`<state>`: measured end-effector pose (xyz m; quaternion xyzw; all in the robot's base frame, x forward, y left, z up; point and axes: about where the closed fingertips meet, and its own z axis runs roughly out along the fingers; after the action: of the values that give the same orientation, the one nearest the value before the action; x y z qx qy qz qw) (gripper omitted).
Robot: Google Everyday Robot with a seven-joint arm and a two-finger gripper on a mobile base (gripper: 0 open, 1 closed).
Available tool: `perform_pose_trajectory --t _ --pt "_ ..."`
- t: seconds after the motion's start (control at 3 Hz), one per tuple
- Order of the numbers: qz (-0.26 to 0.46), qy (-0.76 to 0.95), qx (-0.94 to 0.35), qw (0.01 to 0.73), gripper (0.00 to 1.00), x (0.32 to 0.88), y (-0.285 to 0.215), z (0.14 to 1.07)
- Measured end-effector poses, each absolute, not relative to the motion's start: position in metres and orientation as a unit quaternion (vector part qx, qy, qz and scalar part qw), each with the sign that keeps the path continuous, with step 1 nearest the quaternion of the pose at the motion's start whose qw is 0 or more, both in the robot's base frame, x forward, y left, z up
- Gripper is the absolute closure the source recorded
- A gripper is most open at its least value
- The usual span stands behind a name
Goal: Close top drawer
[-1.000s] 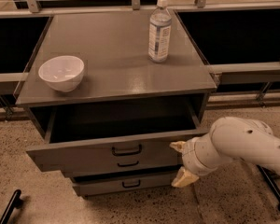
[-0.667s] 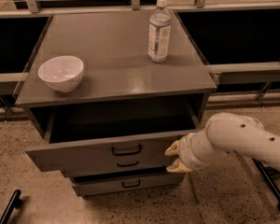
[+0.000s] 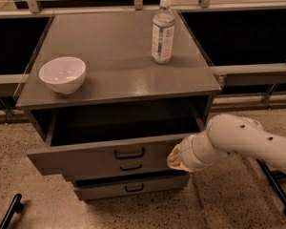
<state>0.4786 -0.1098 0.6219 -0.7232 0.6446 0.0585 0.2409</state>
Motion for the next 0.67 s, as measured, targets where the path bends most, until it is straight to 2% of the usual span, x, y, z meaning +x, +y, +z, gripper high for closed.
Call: perform_pose_trajectory --t 0.33,0.67 --pt "0.06 0.646 -0.723 0.236 0.53 0.48 -0.109 0.621" --pt "0.059 0.666 -0.712 0.215 0.3 0.495 -0.107 0.616"
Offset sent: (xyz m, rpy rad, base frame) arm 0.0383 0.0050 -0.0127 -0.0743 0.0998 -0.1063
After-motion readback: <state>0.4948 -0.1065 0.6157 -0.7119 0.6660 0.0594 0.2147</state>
